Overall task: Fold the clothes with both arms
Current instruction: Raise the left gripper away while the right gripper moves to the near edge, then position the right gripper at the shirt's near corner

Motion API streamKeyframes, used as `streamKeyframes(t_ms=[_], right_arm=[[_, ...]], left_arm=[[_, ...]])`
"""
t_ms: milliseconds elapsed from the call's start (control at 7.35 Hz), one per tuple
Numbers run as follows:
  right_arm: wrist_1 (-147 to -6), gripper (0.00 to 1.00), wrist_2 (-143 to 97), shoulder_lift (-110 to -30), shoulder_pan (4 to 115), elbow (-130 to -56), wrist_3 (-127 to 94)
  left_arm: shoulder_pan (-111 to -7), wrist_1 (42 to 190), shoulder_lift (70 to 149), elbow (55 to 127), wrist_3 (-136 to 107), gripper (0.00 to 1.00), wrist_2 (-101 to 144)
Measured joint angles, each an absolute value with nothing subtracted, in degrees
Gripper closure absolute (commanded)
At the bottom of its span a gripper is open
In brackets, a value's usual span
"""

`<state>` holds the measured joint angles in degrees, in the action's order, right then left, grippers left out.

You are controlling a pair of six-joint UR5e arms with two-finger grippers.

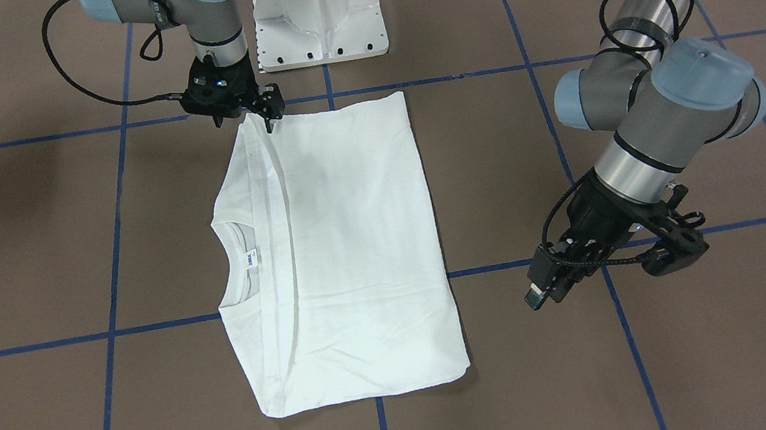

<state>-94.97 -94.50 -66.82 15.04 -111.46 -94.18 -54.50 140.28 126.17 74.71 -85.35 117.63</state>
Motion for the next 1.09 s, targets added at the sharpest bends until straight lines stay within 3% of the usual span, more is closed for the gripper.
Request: streamKeyframes(t_ms=[544, 1088], right_arm=[[-94.8, 0.0, -94.4, -68.0, 16.9, -109.9, -87.8], [-96.1, 0.0, -95.1, -75.2, 16.9, -116.8, -87.9]], left_arm=[[-55.5, 140.2, 124.7, 76.7, -85.4, 0.49, 119.5], [-58.1, 139.8, 124.6, 77.3, -85.4, 0.49, 123.3]])
